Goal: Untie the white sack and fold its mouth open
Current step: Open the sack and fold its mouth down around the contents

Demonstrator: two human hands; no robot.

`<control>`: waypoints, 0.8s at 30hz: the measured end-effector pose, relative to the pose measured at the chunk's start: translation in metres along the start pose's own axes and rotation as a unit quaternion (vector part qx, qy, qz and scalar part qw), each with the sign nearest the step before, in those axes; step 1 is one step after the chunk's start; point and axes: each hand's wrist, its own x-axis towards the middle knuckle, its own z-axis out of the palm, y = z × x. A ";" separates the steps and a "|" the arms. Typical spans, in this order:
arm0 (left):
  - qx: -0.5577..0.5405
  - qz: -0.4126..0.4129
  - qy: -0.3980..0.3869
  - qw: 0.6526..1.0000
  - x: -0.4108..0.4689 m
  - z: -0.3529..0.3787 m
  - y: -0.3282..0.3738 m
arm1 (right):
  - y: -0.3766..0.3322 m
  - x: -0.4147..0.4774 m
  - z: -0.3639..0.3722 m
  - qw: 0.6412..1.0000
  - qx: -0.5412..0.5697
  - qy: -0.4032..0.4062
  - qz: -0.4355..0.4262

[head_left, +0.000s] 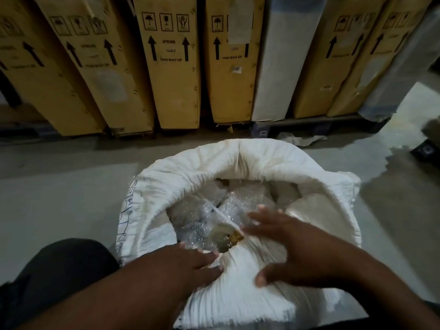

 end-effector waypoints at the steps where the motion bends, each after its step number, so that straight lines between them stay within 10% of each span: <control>1: -0.011 -0.003 0.002 1.000 -0.001 -0.001 0.002 | -0.010 -0.002 0.009 0.999 -0.003 -0.027 -0.018; 6: -0.002 -0.166 -0.259 0.952 -0.019 0.008 0.024 | -0.023 -0.030 0.060 0.986 -0.090 -0.137 0.014; 9: -0.059 -0.199 -0.267 0.941 -0.019 0.029 0.047 | -0.023 -0.050 0.087 0.970 -0.106 -0.209 0.057; 12: -0.009 -0.246 -0.116 0.962 -0.017 0.055 0.080 | -0.021 -0.066 0.124 0.965 -0.063 -0.234 0.100; 16: -0.024 -0.248 -0.314 0.916 -0.013 0.062 0.107 | -0.026 -0.080 0.145 0.950 -0.085 -0.297 0.055; 20: -0.006 -0.269 -0.268 0.925 -0.006 0.048 0.101 | -0.038 -0.071 0.119 0.963 -0.092 -0.245 0.070; 24: -0.093 -0.246 0.000 0.965 0.002 0.014 0.068 | -0.034 -0.053 0.081 1.000 -0.009 -0.010 0.026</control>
